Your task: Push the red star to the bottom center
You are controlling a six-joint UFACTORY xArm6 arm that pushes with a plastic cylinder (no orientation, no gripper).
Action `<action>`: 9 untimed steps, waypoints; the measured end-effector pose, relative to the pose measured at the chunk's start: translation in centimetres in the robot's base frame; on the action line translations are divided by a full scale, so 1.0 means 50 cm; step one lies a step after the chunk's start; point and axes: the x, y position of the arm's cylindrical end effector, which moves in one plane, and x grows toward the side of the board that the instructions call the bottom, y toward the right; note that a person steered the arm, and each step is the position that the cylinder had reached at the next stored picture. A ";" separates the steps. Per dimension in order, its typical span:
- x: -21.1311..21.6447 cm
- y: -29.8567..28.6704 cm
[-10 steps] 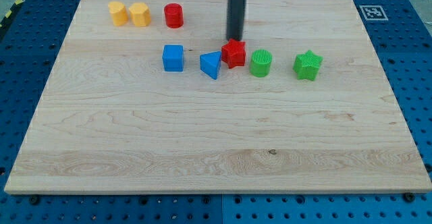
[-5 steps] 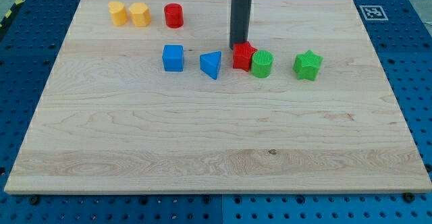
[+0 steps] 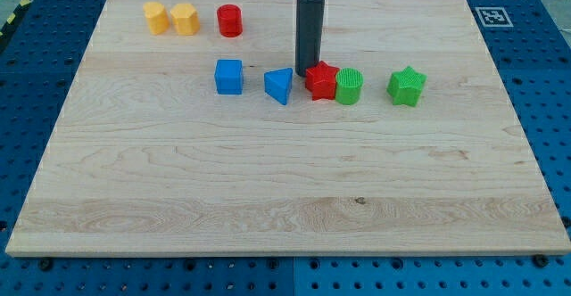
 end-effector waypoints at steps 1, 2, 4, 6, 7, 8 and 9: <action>-0.032 -0.011; -0.035 0.004; -0.029 0.054; 0.018 0.055; 0.051 0.067; 0.090 0.074; 0.100 0.056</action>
